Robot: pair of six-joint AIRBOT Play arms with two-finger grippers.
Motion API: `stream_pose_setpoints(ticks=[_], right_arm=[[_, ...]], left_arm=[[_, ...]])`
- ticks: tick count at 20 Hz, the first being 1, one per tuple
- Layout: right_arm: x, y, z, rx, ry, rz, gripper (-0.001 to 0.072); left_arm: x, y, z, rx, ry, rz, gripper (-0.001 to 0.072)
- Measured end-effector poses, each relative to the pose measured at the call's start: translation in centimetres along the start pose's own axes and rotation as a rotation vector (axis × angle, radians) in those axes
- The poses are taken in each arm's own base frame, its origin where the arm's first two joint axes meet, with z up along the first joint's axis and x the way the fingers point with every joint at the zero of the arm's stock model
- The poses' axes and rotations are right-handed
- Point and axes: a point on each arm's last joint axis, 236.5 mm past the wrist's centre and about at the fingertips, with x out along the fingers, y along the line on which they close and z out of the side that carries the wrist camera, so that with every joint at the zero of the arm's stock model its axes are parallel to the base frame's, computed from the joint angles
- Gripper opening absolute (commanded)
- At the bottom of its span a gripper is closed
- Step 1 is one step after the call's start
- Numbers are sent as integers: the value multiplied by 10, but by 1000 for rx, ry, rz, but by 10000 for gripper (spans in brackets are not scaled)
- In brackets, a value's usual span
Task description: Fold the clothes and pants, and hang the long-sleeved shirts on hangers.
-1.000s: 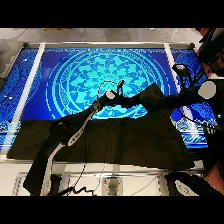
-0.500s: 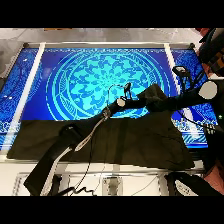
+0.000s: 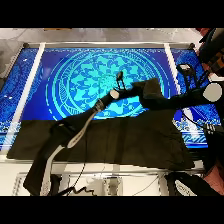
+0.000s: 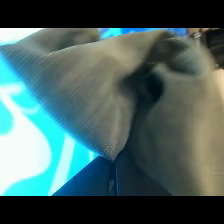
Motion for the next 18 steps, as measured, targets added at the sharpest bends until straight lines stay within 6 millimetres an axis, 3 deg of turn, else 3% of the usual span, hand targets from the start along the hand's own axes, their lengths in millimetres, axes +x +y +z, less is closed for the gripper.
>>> stream_pose_setpoints(ticks=[3, 6, 9, 10, 11, 12, 13, 17, 18], right_arm=[[0, -3, 19, -1, -81, -14, 29], [4, -7, 44, 1, -170, -26, 29], [17, -6, 64, 11, -229, -18, 30], [23, -5, 70, 18, -242, -8, 91], [28, -2, 75, 28, -255, 6, 316], [34, 0, 80, 39, -267, 21, 641], [40, 3, 82, 50, -266, 35, 694], [52, 3, 86, 56, -267, 37, 688], [54, -2, 85, 47, -260, 19, 688]], left_arm=[[-44, -5, 44, 116, 25, 10, 26], [-102, -10, 86, 269, 48, 63, 27], [-179, -15, 128, 447, 60, 162, 29], [-206, -16, 139, 506, 66, 204, 30], [-231, -19, 149, 550, 66, 240, 159], [-255, -22, 156, 584, 66, 271, 556], [-277, -23, 161, 614, 72, 305, 689], [-339, -17, 160, 661, 138, 420, 684], [-351, -8, 158, 669, 168, 466, 637]])
